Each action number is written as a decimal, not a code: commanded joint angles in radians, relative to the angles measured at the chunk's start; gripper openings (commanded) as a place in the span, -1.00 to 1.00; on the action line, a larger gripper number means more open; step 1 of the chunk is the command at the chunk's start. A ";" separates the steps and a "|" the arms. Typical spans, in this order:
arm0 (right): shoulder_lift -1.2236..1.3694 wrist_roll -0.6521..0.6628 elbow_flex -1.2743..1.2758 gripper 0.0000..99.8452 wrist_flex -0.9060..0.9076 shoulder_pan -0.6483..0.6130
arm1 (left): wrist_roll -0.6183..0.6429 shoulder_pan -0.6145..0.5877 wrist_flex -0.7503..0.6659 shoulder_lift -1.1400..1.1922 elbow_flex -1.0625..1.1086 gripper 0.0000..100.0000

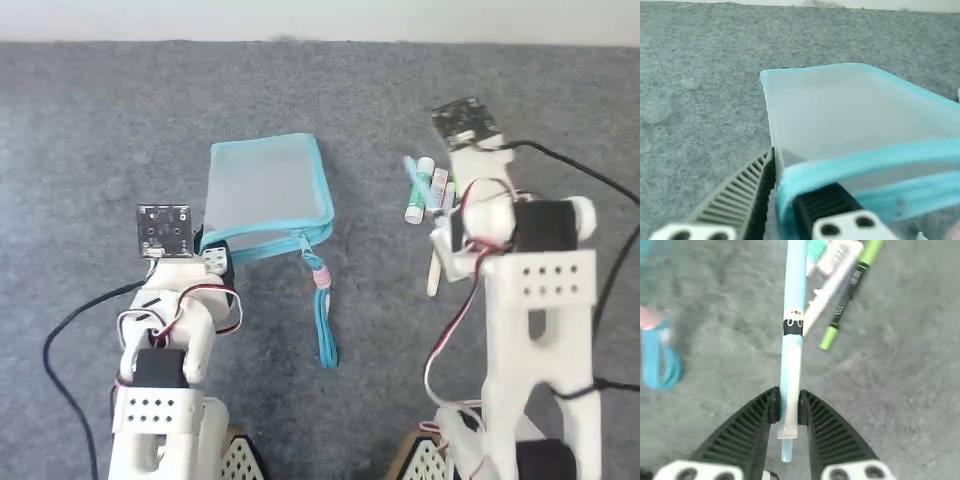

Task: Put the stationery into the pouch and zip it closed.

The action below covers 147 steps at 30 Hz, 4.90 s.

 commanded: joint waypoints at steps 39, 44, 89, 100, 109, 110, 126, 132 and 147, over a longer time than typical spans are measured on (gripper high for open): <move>-0.352 0.075 0.216 -0.99 0.053 -0.518 | 0.058 0.017 -0.250 -0.008 0.061 -0.98; -0.351 0.072 0.229 -0.99 0.050 -0.516 | 0.057 0.020 -0.250 -0.008 0.061 -0.98; 0.087 -0.086 -0.210 -0.71 -0.344 -0.573 | 0.057 0.155 -0.227 -0.017 0.074 -0.98; -0.099 -0.120 0.339 -0.71 -0.478 -0.163 | 0.051 0.153 -0.221 -0.017 0.073 -0.98; 0.228 -0.132 0.367 -0.71 -0.570 0.051 | 0.051 0.153 -0.221 -0.015 0.077 -0.98; 0.275 -0.132 0.341 -0.71 -0.570 0.062 | 0.051 0.153 -0.221 -0.015 0.077 -0.98; 0.797 -0.160 -0.049 -0.71 -0.588 0.182 | 0.005 0.157 -0.198 -0.017 0.076 -0.98; 0.868 -0.158 -0.058 -0.72 -0.598 0.182 | 0.003 0.155 -0.198 -0.017 0.076 -0.98; 0.888 -0.157 -0.061 -0.99 -0.573 0.231 | 0.003 0.155 -0.195 -0.017 0.077 -0.98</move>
